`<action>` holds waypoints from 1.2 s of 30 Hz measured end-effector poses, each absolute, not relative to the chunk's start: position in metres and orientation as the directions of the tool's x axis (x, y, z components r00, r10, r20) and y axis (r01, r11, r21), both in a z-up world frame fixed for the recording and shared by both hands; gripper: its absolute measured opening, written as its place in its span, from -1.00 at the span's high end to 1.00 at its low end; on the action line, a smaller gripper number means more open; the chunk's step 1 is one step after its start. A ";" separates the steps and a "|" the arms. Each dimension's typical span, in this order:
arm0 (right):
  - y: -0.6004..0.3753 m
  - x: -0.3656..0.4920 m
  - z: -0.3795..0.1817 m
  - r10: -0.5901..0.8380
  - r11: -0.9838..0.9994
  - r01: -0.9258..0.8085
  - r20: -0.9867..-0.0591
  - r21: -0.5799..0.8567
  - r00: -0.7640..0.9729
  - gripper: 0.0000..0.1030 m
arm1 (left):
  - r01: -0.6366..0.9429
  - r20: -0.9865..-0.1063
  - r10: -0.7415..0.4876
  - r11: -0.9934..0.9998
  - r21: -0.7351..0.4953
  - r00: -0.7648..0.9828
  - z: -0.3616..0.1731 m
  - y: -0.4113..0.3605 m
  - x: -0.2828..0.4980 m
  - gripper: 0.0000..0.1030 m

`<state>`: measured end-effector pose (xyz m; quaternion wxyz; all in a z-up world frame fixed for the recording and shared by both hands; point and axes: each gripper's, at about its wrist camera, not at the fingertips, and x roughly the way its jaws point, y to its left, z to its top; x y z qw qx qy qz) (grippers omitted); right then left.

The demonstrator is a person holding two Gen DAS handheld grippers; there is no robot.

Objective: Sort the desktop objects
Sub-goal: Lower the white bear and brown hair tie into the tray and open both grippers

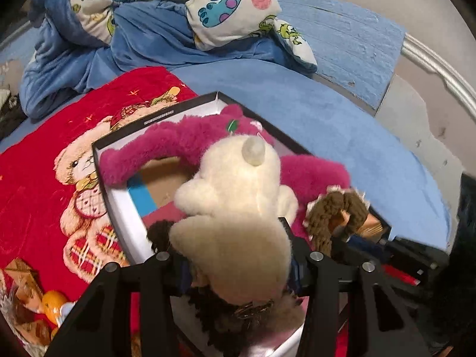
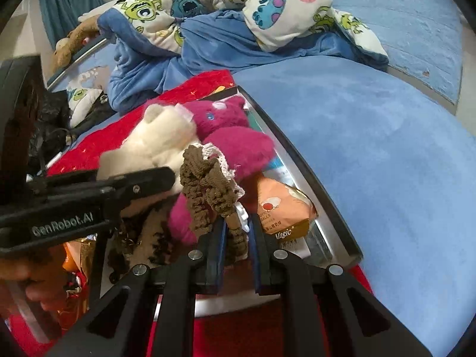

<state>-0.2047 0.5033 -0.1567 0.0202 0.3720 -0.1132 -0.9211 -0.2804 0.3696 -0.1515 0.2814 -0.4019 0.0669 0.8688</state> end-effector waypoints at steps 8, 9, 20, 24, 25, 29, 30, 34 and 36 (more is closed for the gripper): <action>0.499 -0.190 -0.156 -0.116 -0.974 -0.044 -0.659 0.221 -0.743 0.72 | -0.505 -0.720 0.437 -0.852 -0.139 -0.539 -0.159 0.356 -0.264 0.00; 0.498 -0.189 -0.157 -0.112 -0.975 -0.044 -0.660 0.216 -0.743 0.72 | -0.507 -0.720 0.431 -0.853 -0.127 -0.544 -0.160 0.358 -0.261 0.00; 0.490 -0.184 -0.162 -0.082 -0.986 -0.030 -0.630 0.166 -0.772 0.72 | -0.514 -0.716 0.416 -0.853 -0.093 -0.560 -0.164 0.360 -0.254 -0.02; 0.490 -0.183 -0.163 -0.080 -0.985 -0.033 -0.616 0.171 -0.784 0.72 | -0.510 -0.712 0.417 -0.855 -0.096 -0.565 -0.164 0.360 -0.255 -0.03; 0.490 -0.183 -0.163 -0.079 -0.985 -0.033 -0.615 0.169 -0.784 0.72 | -0.509 -0.712 0.415 -0.856 -0.094 -0.566 -0.165 0.360 -0.255 -0.03; 0.491 -0.182 -0.163 -0.085 -0.984 -0.030 -0.614 0.174 -0.785 0.72 | -0.507 -0.713 0.408 -0.858 -0.085 -0.570 -0.165 0.361 -0.254 -0.03; 0.491 -0.182 -0.163 -0.086 -0.984 -0.029 -0.614 0.174 -0.785 0.72 | -0.506 -0.714 0.406 -0.858 -0.084 -0.570 -0.165 0.361 -0.254 -0.03; 0.491 -0.181 -0.164 -0.082 -0.985 -0.030 -0.612 0.170 -0.787 0.72 | -0.502 -0.716 0.396 -0.862 -0.074 -0.575 -0.165 0.361 -0.251 -0.04; 0.490 -0.182 -0.164 -0.077 -0.986 -0.030 -0.613 0.162 -0.787 0.68 | -0.500 -0.716 0.392 -0.863 -0.070 -0.578 -0.165 0.361 -0.250 -0.05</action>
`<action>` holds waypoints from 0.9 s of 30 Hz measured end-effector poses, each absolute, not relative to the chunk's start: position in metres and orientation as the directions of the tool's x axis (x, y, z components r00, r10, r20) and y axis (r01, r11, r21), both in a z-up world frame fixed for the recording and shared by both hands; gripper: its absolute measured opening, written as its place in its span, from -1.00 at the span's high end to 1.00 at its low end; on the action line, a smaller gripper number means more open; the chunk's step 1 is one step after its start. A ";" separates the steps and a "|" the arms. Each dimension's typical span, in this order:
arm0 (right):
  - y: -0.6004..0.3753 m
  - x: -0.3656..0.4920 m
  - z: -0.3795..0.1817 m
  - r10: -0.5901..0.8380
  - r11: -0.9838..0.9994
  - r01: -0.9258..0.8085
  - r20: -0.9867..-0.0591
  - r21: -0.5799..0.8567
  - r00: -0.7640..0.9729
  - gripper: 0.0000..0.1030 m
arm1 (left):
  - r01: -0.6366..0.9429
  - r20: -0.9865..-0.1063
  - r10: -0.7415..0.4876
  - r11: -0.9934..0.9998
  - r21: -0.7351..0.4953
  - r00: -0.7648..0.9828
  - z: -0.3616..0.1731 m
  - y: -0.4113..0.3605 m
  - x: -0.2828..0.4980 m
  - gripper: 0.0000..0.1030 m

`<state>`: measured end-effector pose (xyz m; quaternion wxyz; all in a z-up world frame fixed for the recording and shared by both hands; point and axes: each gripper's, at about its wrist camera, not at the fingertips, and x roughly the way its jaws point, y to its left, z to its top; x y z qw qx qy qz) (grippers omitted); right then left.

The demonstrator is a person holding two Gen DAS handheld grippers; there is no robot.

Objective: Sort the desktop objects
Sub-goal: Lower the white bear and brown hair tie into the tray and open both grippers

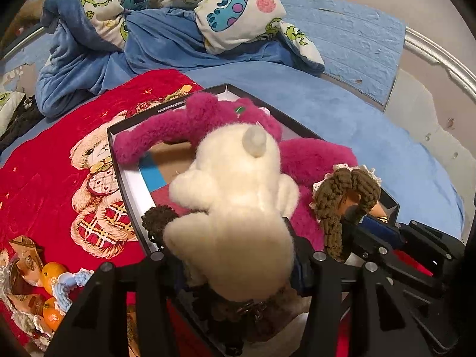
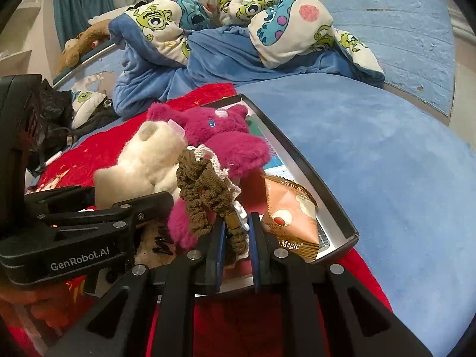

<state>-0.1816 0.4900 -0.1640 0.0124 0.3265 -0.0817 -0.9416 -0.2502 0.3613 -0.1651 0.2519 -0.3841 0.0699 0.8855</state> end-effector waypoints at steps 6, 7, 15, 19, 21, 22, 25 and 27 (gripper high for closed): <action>0.479 -0.178 -0.165 -0.049 -0.995 -0.016 -0.607 0.101 -0.793 0.45 | -0.487 -0.719 0.378 -0.871 -0.064 -0.582 -0.168 0.358 -0.251 -0.20; 0.479 -0.177 -0.165 -0.046 -0.995 -0.018 -0.603 0.100 -0.796 0.43 | -0.493 -0.722 0.387 -0.867 -0.073 -0.574 -0.167 0.357 -0.252 -0.28; 0.471 -0.172 -0.166 -0.041 -0.998 0.002 -0.592 0.068 -0.805 0.14 | -0.499 -0.726 0.382 -0.864 -0.062 -0.571 -0.168 0.350 -0.251 -0.47; 0.469 -0.168 -0.165 -0.050 -0.998 0.014 -0.578 0.066 -0.815 -0.17 | -0.474 -0.706 0.369 -0.879 -0.054 -0.605 -0.161 0.346 -0.247 -1.00; 0.463 -0.165 -0.163 -0.041 -0.999 0.019 -0.565 0.044 -0.824 -1.00 | -0.475 -0.708 0.380 -0.877 -0.071 -0.595 -0.158 0.344 -0.249 -1.00; 0.459 -0.162 -0.162 -0.043 -0.999 0.031 -0.562 0.031 -0.826 -1.00 | -0.485 -0.712 0.398 -0.870 -0.092 -0.579 -0.158 0.344 -0.249 -1.00; 0.445 -0.158 -0.158 -0.010 -0.999 0.037 -0.567 -0.036 -0.824 -1.00 | -0.493 -0.713 0.383 -0.868 -0.061 -0.587 -0.159 0.346 -0.244 -1.00; 0.442 -0.156 -0.157 0.006 -0.998 0.032 -0.568 -0.057 -0.823 -1.00 | -0.501 -0.714 0.385 -0.864 -0.055 -0.585 -0.159 0.349 -0.240 -1.00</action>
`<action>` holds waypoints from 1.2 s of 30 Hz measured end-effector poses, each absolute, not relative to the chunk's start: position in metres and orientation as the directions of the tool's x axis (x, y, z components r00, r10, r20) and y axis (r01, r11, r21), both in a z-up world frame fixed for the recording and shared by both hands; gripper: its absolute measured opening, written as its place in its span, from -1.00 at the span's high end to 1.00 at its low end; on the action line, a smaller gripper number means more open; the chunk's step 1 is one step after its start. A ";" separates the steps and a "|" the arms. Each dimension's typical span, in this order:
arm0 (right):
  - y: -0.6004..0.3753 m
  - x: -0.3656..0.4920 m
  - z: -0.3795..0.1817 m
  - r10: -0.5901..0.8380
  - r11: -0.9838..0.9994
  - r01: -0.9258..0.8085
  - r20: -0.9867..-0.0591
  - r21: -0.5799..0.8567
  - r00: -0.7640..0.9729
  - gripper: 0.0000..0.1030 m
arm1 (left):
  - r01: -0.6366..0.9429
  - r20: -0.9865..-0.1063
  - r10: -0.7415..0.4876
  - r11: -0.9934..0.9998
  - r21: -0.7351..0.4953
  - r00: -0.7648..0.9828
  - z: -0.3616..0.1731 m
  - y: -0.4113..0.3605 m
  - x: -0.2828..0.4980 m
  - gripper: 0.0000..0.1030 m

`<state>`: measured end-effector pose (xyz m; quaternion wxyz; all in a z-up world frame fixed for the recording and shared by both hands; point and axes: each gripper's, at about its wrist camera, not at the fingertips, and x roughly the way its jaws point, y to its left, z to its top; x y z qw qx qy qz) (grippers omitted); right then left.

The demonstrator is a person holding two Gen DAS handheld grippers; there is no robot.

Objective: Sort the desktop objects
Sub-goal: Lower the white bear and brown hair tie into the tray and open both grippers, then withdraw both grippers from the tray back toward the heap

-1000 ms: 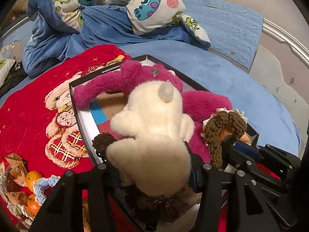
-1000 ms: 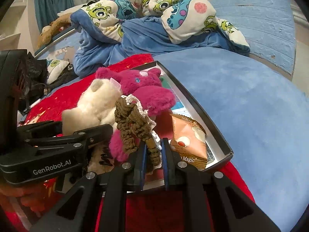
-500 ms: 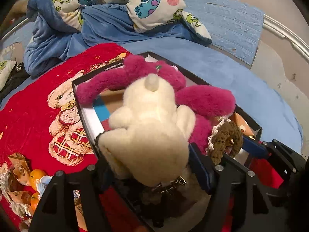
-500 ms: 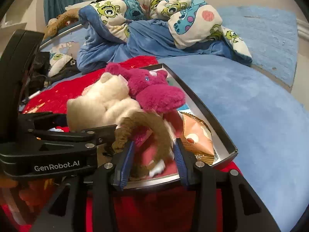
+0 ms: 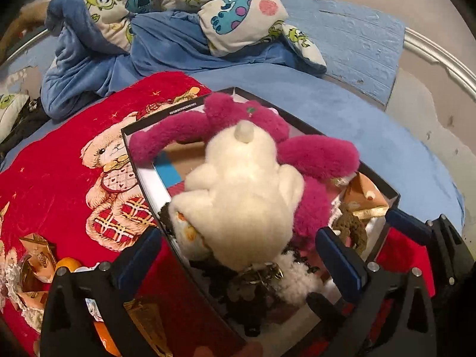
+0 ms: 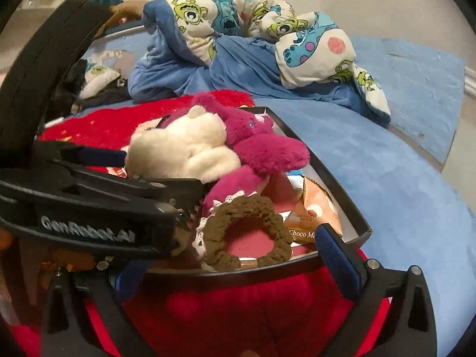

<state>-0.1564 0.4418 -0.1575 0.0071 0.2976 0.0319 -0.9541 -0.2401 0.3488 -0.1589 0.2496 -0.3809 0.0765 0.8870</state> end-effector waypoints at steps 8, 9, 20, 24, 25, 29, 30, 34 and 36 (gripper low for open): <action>0.453 -0.145 -0.160 0.008 -1.000 -0.020 -0.578 0.014 -0.816 -1.00 | -0.506 -0.712 0.389 -0.861 -0.055 -0.585 -0.150 0.345 -0.233 -1.00; 0.457 -0.144 -0.161 0.008 -0.999 -0.032 -0.584 0.032 -0.812 -1.00 | -0.502 -0.707 0.388 -0.863 -0.053 -0.592 -0.147 0.343 -0.230 -1.00; 0.475 -0.113 -0.163 0.041 -0.971 -0.167 -0.572 0.169 -0.820 -1.00 | -0.467 -0.671 0.373 -0.883 -0.045 -0.640 -0.113 0.298 -0.214 -1.00; 0.463 -0.105 -0.158 -0.023 -0.974 -0.113 -0.582 0.197 -0.813 -1.00 | -0.429 -0.660 0.347 -0.902 -0.040 -0.666 -0.100 0.263 -0.205 -1.00; 0.460 -0.102 -0.157 -0.028 -0.976 -0.103 -0.582 0.191 -0.812 -1.00 | -0.422 -0.660 0.340 -0.906 -0.039 -0.670 -0.098 0.255 -0.204 -1.00; 0.442 -0.096 -0.144 -0.070 -0.979 -0.053 -0.570 0.196 -0.818 -1.00 | -0.344 -0.660 0.263 -0.939 -0.009 -0.703 -0.087 0.210 -0.193 -1.00; 0.439 -0.096 -0.141 -0.081 -0.978 -0.046 -0.566 0.206 -0.821 -1.00 | -0.321 -0.657 0.247 -0.947 -0.007 -0.712 -0.084 0.198 -0.191 -1.00; 0.421 -0.099 -0.128 -0.142 -0.966 -0.008 -0.556 0.258 -0.819 -1.00 | -0.246 -0.646 0.206 -0.969 -0.030 -0.735 -0.070 0.151 -0.179 -1.00; 0.408 -0.101 -0.119 -0.172 -0.963 0.023 -0.549 0.268 -0.818 -1.00 | -0.206 -0.645 0.174 -0.978 -0.026 -0.744 -0.064 0.128 -0.171 -1.00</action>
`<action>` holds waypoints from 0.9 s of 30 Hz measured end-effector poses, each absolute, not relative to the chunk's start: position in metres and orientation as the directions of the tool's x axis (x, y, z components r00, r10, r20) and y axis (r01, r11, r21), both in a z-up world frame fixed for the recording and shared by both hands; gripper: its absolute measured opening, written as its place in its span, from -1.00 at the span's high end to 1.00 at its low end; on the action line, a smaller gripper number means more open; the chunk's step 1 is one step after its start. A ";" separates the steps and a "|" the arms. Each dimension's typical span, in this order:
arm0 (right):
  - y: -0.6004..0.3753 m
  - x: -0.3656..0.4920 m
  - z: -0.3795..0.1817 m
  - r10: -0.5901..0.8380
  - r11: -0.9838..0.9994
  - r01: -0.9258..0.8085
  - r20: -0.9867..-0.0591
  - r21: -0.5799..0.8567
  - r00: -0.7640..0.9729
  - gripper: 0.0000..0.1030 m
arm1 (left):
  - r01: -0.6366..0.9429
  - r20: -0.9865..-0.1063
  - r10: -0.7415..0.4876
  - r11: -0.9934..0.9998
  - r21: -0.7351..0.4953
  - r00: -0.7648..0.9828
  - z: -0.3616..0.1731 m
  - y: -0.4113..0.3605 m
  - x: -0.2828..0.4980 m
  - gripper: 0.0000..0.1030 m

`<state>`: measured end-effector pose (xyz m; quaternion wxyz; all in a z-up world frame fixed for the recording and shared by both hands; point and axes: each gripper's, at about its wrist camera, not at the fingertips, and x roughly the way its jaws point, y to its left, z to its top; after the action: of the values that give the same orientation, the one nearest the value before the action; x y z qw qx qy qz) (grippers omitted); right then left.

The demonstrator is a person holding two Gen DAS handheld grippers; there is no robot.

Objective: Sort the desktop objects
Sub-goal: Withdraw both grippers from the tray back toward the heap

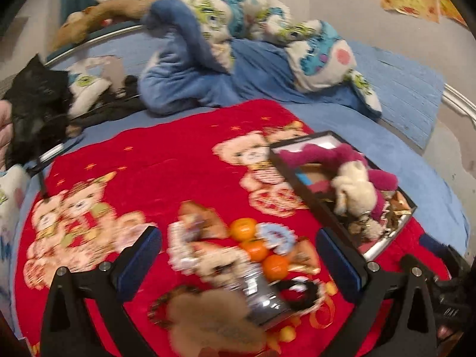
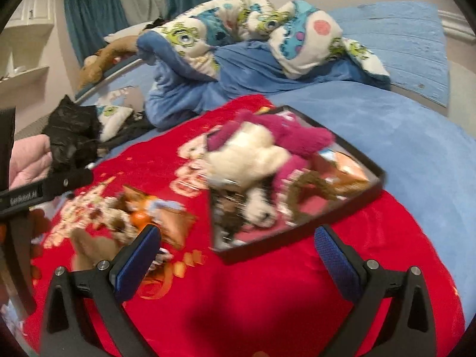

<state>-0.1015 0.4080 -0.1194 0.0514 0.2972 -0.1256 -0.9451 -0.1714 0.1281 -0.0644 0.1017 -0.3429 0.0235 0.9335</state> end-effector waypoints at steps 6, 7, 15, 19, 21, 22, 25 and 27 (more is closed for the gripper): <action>0.358 -0.116 -0.089 -0.274 -0.952 0.150 -0.521 0.267 -0.809 -1.00 | -0.085 -0.646 0.088 -0.996 -0.036 -0.758 -0.058 0.066 -0.149 -1.00; 0.350 -0.118 -0.085 -0.286 -0.949 0.167 -0.514 0.266 -0.809 -1.00 | -0.071 -0.646 0.084 -0.996 -0.046 -0.759 -0.058 0.058 -0.145 -1.00; 0.306 -0.126 -0.074 -0.307 -0.949 0.219 -0.501 0.227 -0.809 -1.00 | -0.039 -0.655 0.103 -0.993 -0.112 -0.748 -0.066 0.027 -0.127 -1.00; 0.302 -0.122 -0.075 -0.323 -0.943 0.233 -0.489 0.237 -0.811 -0.99 | -0.069 -0.665 0.135 -0.990 -0.125 -0.734 -0.078 0.033 -0.125 -1.00; 0.302 -0.121 -0.076 -0.316 -0.946 0.232 -0.495 0.226 -0.810 -0.92 | -0.082 -0.675 0.145 -0.989 -0.124 -0.724 -0.086 0.038 -0.125 -1.00; 0.302 -0.121 -0.076 -0.309 -0.949 0.228 -0.501 0.218 -0.808 -0.90 | -0.092 -0.677 0.155 -0.987 -0.129 -0.719 -0.089 0.040 -0.126 -1.00; 0.302 -0.122 -0.079 -0.298 -0.953 0.212 -0.520 0.218 -0.801 -0.81 | -0.117 -0.683 0.184 -0.983 -0.144 -0.707 -0.097 0.047 -0.128 -1.00; 0.305 -0.122 -0.081 -0.303 -0.949 0.207 -0.517 0.236 -0.800 -0.75 | -0.127 -0.687 0.195 -0.981 -0.149 -0.700 -0.102 0.050 -0.131 -1.00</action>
<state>-0.1217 0.3046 -0.0813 0.1351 0.2857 -0.0840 -0.9450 -0.1307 0.0499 -0.1021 0.0876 -0.3776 -0.0452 0.9207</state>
